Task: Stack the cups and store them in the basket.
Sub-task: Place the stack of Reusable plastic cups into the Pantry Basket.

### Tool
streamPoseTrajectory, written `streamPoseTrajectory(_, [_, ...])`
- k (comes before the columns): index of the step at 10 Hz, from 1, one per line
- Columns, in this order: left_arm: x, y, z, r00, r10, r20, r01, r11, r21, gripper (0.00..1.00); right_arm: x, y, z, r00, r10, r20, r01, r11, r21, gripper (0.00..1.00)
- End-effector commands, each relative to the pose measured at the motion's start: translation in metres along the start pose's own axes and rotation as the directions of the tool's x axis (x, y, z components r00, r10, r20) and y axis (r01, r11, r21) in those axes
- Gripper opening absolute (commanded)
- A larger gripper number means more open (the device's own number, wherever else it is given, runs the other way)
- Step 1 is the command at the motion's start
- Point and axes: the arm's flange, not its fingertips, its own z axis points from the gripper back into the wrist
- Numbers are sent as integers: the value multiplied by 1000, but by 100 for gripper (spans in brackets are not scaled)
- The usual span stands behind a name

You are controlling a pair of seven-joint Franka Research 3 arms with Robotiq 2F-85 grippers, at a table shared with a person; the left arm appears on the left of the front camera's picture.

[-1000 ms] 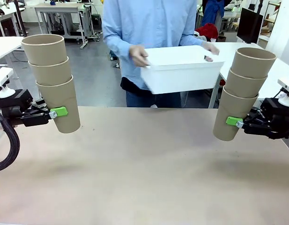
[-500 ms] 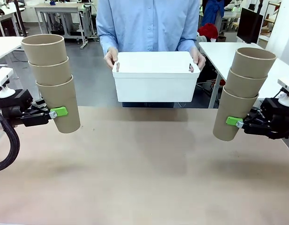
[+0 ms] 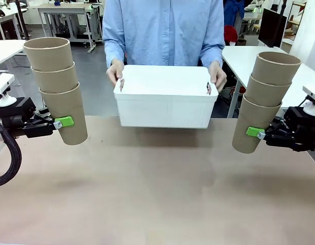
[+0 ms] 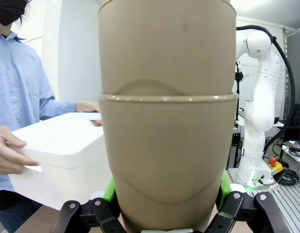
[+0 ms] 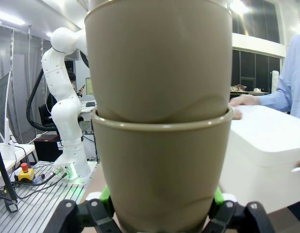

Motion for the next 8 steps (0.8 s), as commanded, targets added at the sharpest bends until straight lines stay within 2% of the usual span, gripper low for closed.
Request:
streamPoseTrajectory(1, [3,-1,-1,1000,-17,6,17,1000,-6,86,3,0,0,1000,10,2,-10,1000,0,85])
streamPoseTrajectory(8, [3,-1,-1,1000,-17,6,17,1000,-6,86,3,0,0,1000,10,2,-10,1000,0,85])
